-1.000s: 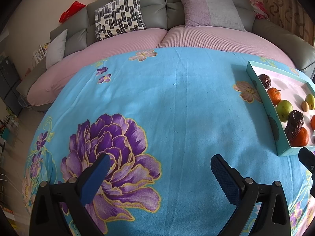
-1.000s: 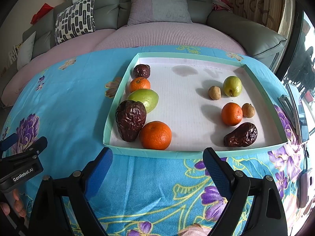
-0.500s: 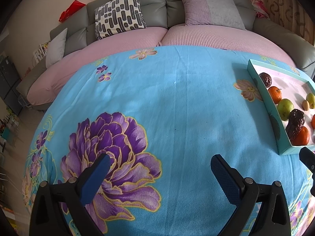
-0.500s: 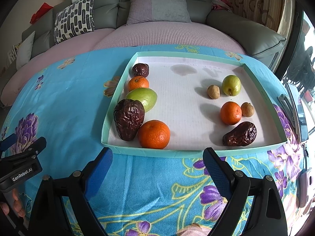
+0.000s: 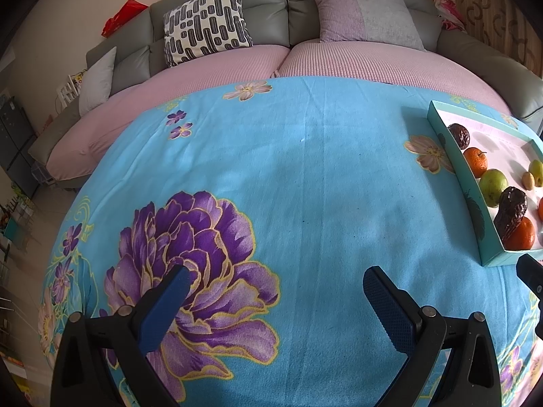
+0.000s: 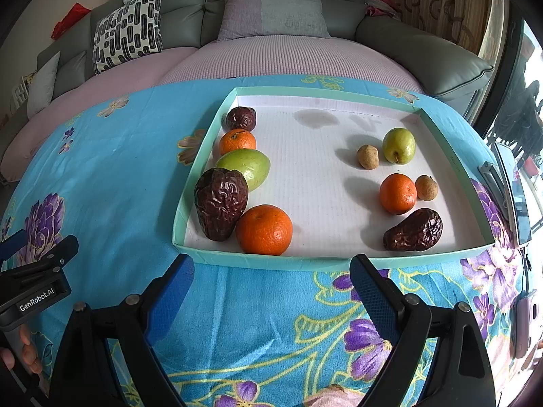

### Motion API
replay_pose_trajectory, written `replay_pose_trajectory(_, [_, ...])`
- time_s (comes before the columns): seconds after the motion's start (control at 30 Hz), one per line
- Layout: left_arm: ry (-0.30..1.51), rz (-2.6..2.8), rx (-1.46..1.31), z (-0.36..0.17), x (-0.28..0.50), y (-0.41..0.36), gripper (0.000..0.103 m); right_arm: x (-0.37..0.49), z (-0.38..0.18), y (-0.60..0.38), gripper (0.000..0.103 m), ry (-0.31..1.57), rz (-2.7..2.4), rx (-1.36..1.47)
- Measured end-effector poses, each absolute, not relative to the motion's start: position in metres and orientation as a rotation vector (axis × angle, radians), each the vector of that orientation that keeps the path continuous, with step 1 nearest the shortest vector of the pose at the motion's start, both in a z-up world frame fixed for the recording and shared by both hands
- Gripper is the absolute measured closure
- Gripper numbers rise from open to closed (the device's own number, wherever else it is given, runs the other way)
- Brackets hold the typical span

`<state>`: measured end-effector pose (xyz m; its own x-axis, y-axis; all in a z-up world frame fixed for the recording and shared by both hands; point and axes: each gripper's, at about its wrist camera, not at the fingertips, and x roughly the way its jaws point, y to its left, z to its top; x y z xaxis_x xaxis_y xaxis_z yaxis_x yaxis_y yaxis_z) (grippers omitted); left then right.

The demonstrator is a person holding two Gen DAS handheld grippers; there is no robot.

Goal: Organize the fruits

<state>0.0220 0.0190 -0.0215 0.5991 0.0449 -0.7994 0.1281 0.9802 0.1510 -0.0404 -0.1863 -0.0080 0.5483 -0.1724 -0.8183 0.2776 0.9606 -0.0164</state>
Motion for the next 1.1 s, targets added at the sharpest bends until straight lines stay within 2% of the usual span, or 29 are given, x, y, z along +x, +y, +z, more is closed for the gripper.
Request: replay_pose_trajectory(1.1, [0.928,-0.043,0.206,-0.0197,0.0197,0.0192,0.0,-0.043,-0.0099,-0.1878,0.01,0.958,-0.269,0.118])
